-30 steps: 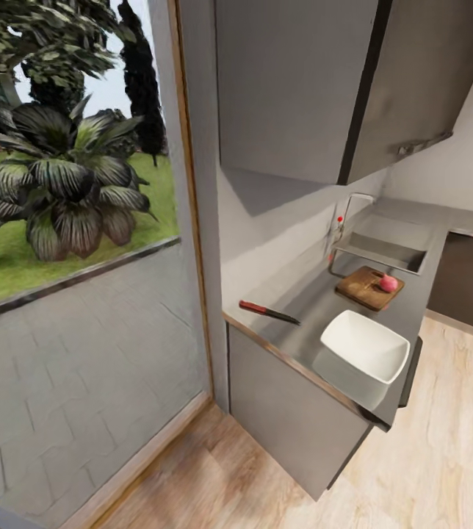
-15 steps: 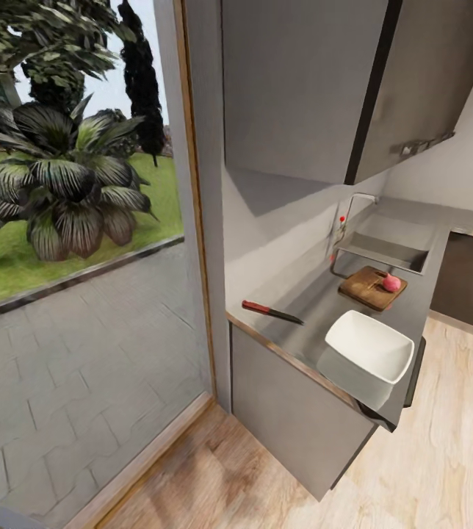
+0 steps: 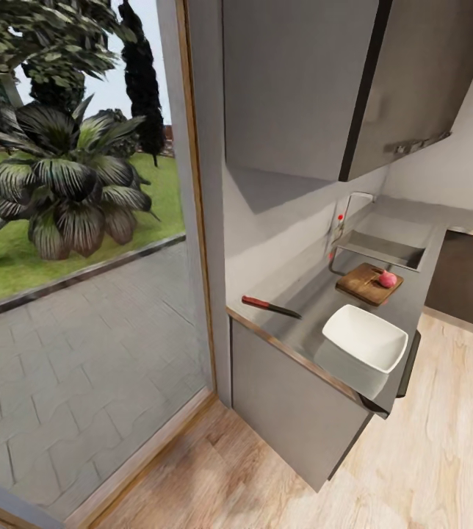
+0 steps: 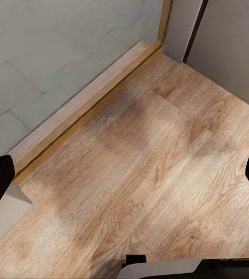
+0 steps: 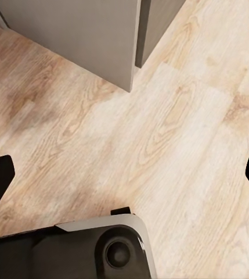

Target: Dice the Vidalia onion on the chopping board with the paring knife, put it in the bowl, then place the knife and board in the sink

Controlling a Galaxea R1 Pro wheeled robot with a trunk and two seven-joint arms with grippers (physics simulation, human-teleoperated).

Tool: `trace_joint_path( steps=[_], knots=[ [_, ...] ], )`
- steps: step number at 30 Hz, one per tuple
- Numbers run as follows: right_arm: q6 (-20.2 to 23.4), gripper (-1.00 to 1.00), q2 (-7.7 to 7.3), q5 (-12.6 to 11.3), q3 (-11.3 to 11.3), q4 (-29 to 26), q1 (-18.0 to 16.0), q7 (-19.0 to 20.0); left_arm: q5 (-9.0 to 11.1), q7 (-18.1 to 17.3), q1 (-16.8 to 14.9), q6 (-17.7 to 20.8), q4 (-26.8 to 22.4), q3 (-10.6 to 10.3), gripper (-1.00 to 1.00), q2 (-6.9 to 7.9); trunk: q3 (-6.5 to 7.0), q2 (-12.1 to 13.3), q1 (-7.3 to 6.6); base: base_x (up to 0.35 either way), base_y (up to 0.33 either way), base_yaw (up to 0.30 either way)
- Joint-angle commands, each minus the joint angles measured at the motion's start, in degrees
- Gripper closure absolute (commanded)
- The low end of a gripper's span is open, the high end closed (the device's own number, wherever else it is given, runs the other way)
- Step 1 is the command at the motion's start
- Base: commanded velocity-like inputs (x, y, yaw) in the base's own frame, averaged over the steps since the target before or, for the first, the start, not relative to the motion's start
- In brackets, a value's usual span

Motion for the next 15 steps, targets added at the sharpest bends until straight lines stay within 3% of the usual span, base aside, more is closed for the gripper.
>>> trace_joint_path(
  steps=[1, 15],
  knots=[
    [-0.06, -1.00, -0.03, -0.27, 0.27, -0.11, 0.02, -0.20, 0.30, 0.36, -0.01, -0.15, -0.08, -0.32, -1.00, 0.08, -0.09, -0.10, 0.04, -0.004, 0.000, 0.000],
    [-0.08, -1.00, -0.03, -0.27, 0.27, -0.11, 0.02, -0.19, 0.30, 0.37, -0.01, -0.15, 0.00, -0.32, -1.00, -0.21, -0.09, -0.10, 0.04, 0.000, 0.000, 0.000]
  ],
)
